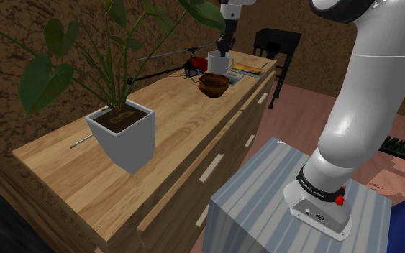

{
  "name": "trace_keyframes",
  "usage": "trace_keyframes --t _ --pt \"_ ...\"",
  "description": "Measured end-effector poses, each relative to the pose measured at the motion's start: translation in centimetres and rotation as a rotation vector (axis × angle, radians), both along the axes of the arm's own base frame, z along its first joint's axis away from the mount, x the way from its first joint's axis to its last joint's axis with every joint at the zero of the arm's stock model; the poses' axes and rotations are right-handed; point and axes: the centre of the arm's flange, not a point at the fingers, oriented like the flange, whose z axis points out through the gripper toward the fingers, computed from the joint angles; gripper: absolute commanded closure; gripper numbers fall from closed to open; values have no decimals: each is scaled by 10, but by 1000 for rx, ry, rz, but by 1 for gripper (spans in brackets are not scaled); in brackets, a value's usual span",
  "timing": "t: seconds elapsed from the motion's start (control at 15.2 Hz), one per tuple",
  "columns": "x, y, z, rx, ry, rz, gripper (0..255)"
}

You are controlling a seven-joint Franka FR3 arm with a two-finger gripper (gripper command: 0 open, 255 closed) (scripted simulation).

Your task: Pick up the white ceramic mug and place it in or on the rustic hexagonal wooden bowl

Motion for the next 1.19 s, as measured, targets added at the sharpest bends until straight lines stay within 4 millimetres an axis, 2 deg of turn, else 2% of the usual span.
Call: trace_keyframes --t 0.66,1.12,1.19 --pt "0 -1 -53 0 0 0 255" --pt "0 -1 -59 0 -1 0 255" --pt "0 -1 -59 0 -1 0 0"
